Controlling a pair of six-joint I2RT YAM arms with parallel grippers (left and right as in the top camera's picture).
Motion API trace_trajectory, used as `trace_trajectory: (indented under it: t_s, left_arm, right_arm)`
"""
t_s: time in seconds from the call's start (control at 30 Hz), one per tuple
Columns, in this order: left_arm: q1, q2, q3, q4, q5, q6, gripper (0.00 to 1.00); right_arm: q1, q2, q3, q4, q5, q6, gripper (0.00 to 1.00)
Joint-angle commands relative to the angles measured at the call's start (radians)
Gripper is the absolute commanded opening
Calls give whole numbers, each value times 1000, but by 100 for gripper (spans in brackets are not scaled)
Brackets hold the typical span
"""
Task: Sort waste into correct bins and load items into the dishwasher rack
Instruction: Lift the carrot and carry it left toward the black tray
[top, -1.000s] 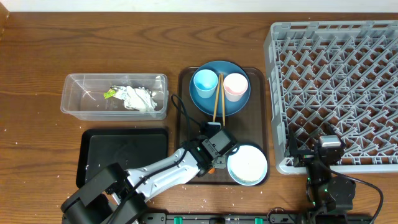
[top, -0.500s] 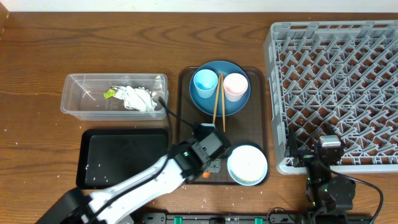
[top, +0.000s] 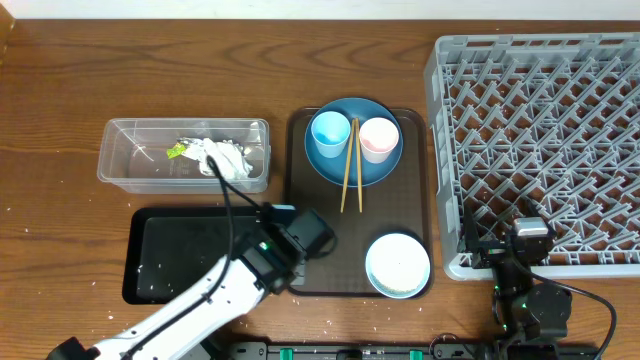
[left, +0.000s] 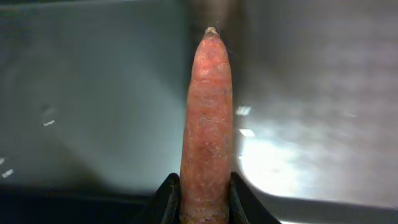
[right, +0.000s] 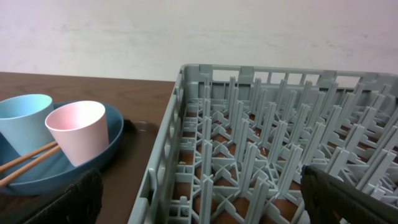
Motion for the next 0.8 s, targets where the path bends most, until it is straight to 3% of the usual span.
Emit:
trace_trajectory:
  t_s: [0.0, 0.57, 0.77]
  left_arm:
    - [87, -8, -4, -30, -66, 7, 19]
    - [577, -8, -8, -27, -136, 45, 19]
    - [693, -8, -10, -18, -136, 60, 19]
  right_arm:
    - [-3, 1, -2, -4, 0, -4, 99]
    - [-3, 1, -2, -4, -1, -4, 99]
    - [-3, 1, -2, -4, 0, -4, 99]
